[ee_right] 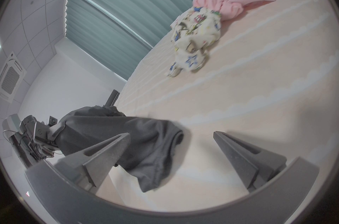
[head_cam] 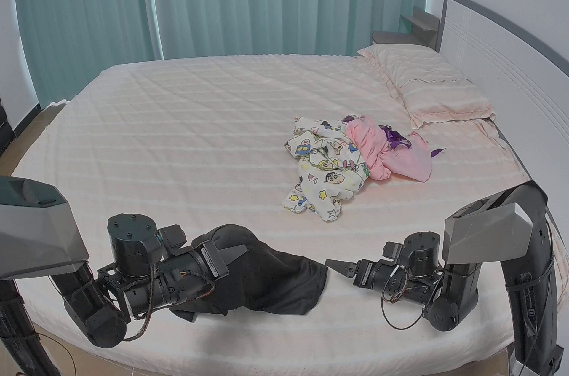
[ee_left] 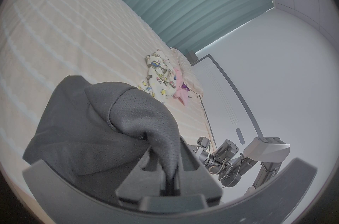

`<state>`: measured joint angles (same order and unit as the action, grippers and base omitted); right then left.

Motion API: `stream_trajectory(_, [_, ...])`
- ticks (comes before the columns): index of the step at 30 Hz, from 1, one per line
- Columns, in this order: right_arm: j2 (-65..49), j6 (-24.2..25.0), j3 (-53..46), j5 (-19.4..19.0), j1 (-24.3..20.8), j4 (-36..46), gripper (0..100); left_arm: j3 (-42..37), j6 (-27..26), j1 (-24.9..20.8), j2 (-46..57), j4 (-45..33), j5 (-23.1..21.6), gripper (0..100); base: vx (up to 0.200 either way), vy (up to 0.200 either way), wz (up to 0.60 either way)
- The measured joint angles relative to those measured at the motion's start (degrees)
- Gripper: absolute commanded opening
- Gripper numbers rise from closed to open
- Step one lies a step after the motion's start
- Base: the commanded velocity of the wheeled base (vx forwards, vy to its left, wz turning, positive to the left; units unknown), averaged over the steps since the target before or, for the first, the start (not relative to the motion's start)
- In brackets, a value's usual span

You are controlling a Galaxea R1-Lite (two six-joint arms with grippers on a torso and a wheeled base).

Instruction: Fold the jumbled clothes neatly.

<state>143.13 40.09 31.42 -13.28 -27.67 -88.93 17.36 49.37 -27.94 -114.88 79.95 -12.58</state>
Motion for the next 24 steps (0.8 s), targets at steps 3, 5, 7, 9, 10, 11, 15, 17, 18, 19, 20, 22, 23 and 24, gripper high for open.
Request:
stream_trajectory(3, [-0.43, 0.11, -0.41, -0.02, 1.66, -0.02, 100, 0.69, -0.05, -1.27, 1.49, -1.54, 0.44, 0, 0.0, -0.2, 0.0])
stream_trajectory(5, [-0.71, 0.17, -0.71, -0.02, 2.56, -0.05, 100, 1.74, -0.11, -2.12, 2.38, -3.34, 0.55, 0, 0.0, -0.2, 0.0])
stream_trajectory(7, [-0.95, 0.24, -0.88, -0.05, 3.28, -0.07, 100, 2.71, -0.13, -2.68, 3.28, -4.55, 0.62, 0, 0.0, -0.2, 0.0])
stream_trajectory(9, [-1.16, 0.28, -1.05, -0.05, 3.83, -0.05, 100, 4.05, -0.13, -3.34, 4.22, -7.41, 0.82, 0, 0.0, -0.2, 0.0])
stream_trajectory(10, [-1.27, 0.33, -1.12, -0.07, 4.08, -0.05, 100, 4.94, -0.13, -3.83, 4.74, -9.55, 0.98, 0, 0.0, -0.2, 0.0])
stream_trajectory(11, [-1.38, 0.33, -1.21, -0.05, 4.33, -0.07, 100, 5.9, -0.13, -4.19, 5.22, -11.63, 1.26, 0, 0.0, -0.2, 0.0])
stream_trajectory(15, [-1.78, 0.39, -1.49, -0.05, 5.41, -0.05, 100, 12.54, -0.11, -6.29, 7.25, -18.51, 4.56, 0, 0.0, -0.05, 0.0])
stream_trajectory(17, [-2.0, 0.46, -1.57, -0.07, 5.96, -0.05, 100, 16.18, -0.11, -7.47, 8.11, -20.33, 6.31, 0, 0.0, 0.0, 0.0])
stream_trajectory(18, [-2.06, 0.46, -1.6, -0.05, 6.23, -0.05, 100, 17.36, -0.11, -7.91, 8.46, -20.83, 6.81, 0, 0.0, 0.0, 0.0])
stream_trajectory(19, [-2.22, 0.52, -1.68, -0.05, 6.67, -0.02, 100, 19.15, -0.13, -8.66, 9.01, -21.76, 7.36, 0, 0.0, 0.0, 0.0])
stream_trajectory(20, [-2.33, 0.52, -1.68, -0.07, 7.03, -0.02, 100, 20.32, -0.13, -9.26, 9.44, -22.64, 7.69, 0, 0.0, 0.0, 0.0])
stream_trajectory(22, [-2.58, 0.62, -1.65, -0.07, 8.13, -0.05, 100, 22.43, -0.13, -10.53, 10.4, -24.75, 8.12, 0, 0.0, 0.0, 0.0])
stream_trajectory(23, [-2.69, 0.74, -1.6, -0.07, 8.85, -0.02, 100, 23.06, -0.13, -10.97, 10.8, -25.45, 8.13, 0, 0.0, 0.0, 0.0])
stream_trajectory(24, [-2.78, 0.9, -1.49, -0.05, 9.57, -0.05, 100, 23.37, -0.11, -11.3, 11.08, -25.92, 8.13, 0, 0.0, 0.0, 0.0])
